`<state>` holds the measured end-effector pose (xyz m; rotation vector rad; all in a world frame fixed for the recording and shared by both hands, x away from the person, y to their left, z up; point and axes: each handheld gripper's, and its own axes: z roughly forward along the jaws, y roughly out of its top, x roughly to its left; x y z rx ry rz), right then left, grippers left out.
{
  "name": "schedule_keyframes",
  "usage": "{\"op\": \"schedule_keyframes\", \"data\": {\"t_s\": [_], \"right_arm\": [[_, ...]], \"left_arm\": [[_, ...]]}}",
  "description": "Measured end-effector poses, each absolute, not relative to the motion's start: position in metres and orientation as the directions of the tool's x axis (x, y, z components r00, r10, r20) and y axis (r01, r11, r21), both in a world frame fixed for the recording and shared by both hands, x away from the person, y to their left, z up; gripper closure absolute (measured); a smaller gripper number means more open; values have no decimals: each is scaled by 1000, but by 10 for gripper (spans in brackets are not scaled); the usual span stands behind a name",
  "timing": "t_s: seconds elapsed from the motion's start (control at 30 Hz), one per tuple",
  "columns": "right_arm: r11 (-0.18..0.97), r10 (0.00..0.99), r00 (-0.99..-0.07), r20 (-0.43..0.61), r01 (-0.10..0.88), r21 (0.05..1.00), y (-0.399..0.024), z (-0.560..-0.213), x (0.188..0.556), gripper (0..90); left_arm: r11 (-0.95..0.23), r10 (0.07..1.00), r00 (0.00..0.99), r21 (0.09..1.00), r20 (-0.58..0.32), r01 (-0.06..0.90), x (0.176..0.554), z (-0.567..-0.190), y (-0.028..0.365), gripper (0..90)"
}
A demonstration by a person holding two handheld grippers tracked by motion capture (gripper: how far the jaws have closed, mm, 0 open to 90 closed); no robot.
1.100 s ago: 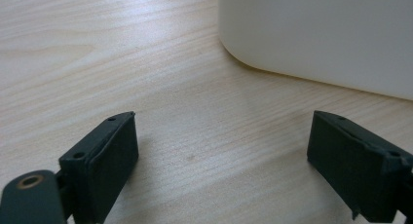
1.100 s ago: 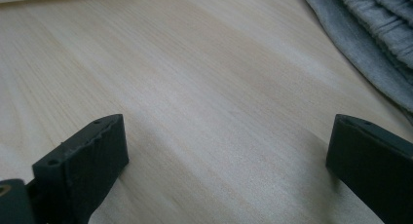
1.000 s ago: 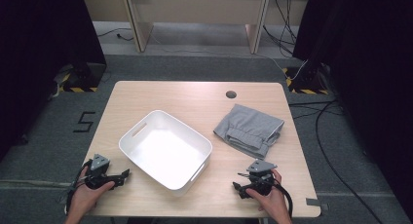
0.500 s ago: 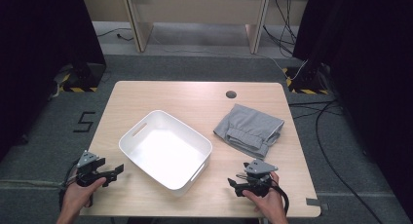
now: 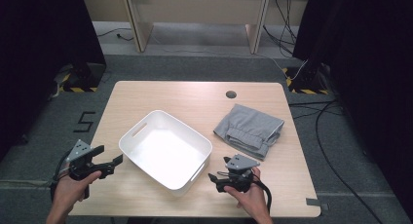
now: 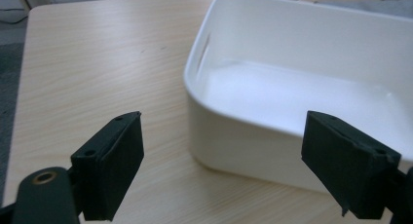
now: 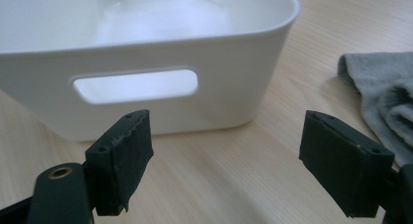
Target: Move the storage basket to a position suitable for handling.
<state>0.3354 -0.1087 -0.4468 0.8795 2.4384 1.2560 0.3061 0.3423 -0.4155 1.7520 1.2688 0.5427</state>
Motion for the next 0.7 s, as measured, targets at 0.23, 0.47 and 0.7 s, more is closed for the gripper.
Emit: {"op": "schedule_keyframes", "data": {"t_s": [0.23, 0.47, 0.7], "right_arm": [[430, 639, -769, 36, 396, 811, -87, -454, 352, 224], [431, 671, -741, 12, 404, 807, -86, -457, 364, 210], [418, 704, -710, -7, 407, 812, -88, -458, 383, 208]], "left_arm": [[-123, 903, 411, 844, -123, 523, 320, -410, 328, 151], [-113, 912, 389, 830, -132, 547, 336, -419, 329, 150], [-112, 924, 362, 818, -123, 565, 341, -431, 329, 150]]}}
